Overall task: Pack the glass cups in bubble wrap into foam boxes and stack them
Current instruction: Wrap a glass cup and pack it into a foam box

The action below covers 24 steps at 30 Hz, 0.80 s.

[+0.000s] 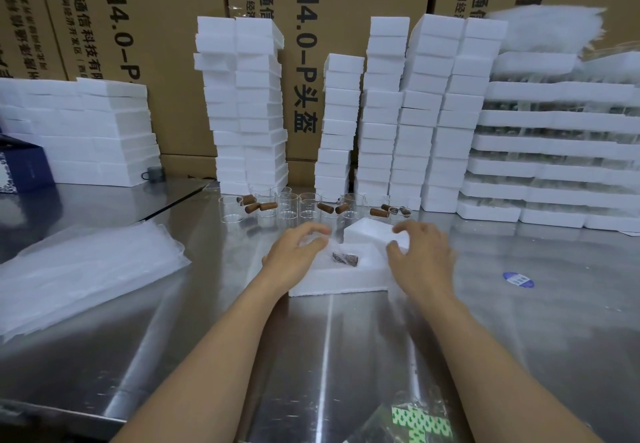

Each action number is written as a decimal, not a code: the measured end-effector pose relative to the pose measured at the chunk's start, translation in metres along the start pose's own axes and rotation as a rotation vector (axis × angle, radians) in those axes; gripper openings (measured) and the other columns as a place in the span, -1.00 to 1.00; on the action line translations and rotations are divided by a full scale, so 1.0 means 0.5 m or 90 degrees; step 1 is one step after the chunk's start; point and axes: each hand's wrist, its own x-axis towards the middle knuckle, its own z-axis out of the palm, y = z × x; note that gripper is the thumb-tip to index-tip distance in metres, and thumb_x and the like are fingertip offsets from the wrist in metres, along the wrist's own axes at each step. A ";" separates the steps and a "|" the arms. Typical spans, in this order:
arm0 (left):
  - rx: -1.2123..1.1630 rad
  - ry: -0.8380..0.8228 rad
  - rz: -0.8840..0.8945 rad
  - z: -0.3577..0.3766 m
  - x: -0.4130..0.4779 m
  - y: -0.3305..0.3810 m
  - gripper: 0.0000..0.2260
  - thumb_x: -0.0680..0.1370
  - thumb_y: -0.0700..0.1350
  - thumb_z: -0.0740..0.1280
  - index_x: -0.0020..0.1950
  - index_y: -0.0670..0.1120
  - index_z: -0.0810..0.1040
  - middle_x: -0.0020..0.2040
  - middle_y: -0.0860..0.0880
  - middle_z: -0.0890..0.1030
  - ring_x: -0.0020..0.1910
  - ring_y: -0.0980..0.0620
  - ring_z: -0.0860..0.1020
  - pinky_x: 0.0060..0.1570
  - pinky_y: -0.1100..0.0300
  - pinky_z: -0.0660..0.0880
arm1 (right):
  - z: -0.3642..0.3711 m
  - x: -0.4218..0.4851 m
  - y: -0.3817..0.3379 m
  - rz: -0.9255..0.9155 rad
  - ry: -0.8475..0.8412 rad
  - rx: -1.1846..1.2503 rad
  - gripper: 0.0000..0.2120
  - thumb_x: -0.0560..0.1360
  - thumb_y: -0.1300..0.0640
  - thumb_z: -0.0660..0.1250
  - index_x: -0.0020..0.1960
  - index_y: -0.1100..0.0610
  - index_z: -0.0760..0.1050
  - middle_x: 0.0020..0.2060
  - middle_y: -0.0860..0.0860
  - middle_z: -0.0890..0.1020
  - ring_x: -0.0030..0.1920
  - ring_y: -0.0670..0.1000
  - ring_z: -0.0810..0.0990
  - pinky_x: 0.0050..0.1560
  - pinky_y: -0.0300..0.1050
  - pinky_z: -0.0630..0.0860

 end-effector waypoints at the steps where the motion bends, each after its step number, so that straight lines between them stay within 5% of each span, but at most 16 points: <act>1: -0.016 0.016 -0.013 0.002 0.002 -0.002 -0.87 0.61 0.16 0.36 0.11 0.23 0.66 0.36 0.14 0.60 0.44 0.03 0.48 0.55 -0.23 0.26 | -0.004 0.001 0.011 0.047 0.003 -0.030 -0.70 0.55 0.02 0.33 0.28 -0.06 0.54 0.31 0.05 0.51 0.39 0.15 0.36 0.36 0.13 0.26; 5: -0.047 0.043 -0.043 0.007 0.008 0.002 -0.80 0.43 0.20 0.42 -0.10 0.11 0.66 0.26 0.16 0.66 0.39 0.01 0.53 0.52 -0.19 0.33 | -0.005 -0.005 0.041 0.148 -0.077 -0.077 -0.61 0.55 -0.02 0.33 0.37 -0.04 0.51 0.43 0.05 0.40 0.47 0.15 0.27 0.44 0.12 0.19; 10: -0.040 0.030 -0.051 0.001 0.011 0.002 -0.81 0.46 0.18 0.45 -0.09 0.11 0.76 0.17 0.18 0.71 0.32 0.04 0.58 0.44 -0.08 0.44 | -0.005 -0.008 0.043 0.170 -0.103 -0.097 -0.59 0.57 0.03 0.30 0.42 -0.07 0.48 0.45 0.08 0.38 0.48 0.17 0.28 0.45 0.14 0.19; 16: 0.011 0.025 -0.048 -0.002 0.018 -0.003 -0.88 0.53 0.06 0.48 -0.20 0.18 0.77 -0.19 0.40 0.69 0.05 0.26 0.64 0.00 0.20 0.50 | -0.007 -0.009 0.040 0.166 -0.088 -0.096 -0.63 0.62 0.04 0.28 0.42 -0.07 0.49 0.42 0.07 0.39 0.42 0.19 0.35 0.42 0.13 0.23; 21: 0.014 0.057 -0.006 -0.009 0.015 0.005 -0.80 0.62 0.08 0.44 -0.18 0.18 0.77 -0.01 0.28 0.69 0.11 0.22 0.60 0.12 0.13 0.46 | -0.020 0.000 0.011 0.053 0.104 0.060 -0.74 0.63 0.02 0.31 0.30 -0.02 0.55 0.30 0.05 0.47 0.29 0.15 0.47 0.32 0.14 0.35; 24: -0.104 0.133 0.018 -0.022 0.011 0.027 -0.89 0.66 -0.05 0.41 0.10 0.17 0.68 0.11 0.23 0.63 0.21 0.14 0.58 0.04 0.25 0.44 | -0.028 -0.001 -0.030 -0.034 0.116 0.270 -0.83 0.61 -0.05 0.35 0.18 -0.06 0.53 0.13 -0.02 0.51 0.14 0.02 0.50 0.08 -0.23 0.42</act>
